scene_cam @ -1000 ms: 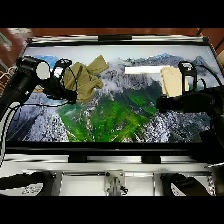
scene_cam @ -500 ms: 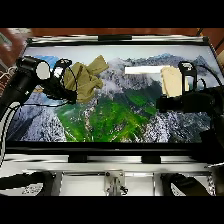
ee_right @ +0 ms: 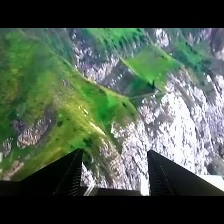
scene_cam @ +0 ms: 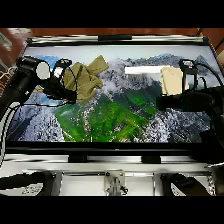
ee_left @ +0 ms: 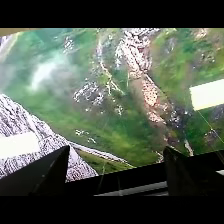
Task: Fold the shirts.
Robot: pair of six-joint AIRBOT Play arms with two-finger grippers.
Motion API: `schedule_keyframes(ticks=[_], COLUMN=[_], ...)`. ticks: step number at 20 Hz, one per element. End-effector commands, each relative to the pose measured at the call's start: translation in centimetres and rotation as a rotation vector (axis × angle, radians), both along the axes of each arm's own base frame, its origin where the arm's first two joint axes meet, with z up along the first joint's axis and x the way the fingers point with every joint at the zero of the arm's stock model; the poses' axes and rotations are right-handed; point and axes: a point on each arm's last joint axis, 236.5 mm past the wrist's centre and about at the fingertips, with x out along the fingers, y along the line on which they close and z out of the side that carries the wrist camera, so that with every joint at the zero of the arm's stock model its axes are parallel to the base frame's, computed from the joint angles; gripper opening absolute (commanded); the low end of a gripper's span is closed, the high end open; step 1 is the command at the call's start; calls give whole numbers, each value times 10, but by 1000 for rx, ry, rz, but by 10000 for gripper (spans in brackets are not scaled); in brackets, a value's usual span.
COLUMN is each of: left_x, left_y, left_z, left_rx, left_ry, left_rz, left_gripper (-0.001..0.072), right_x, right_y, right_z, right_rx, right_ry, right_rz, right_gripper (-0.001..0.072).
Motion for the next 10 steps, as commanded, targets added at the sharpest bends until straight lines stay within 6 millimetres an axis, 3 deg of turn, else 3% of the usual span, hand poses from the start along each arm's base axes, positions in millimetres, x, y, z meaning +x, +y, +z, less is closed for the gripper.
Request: schedule_keyframes(ticks=[1,6,8,10], left_x=[4,13,40,85], left_y=[-6,-12,-19,-13], left_z=[1,3,8,16], left_rx=[-23,-48,-82,-108], left_ry=[-18,-57,-161,-315], left_rz=[-2,-5,-2,66], left_gripper=[664,665,667,667], right_x=[12,18,20,22], right_y=[7,7,7,9], right_z=[9,12,14,16], right_rx=[35,33,33,46], right_ry=[-63,-89,-101,-114], right_rz=[2,2,2,3], right_gripper=[520,520,520,520])
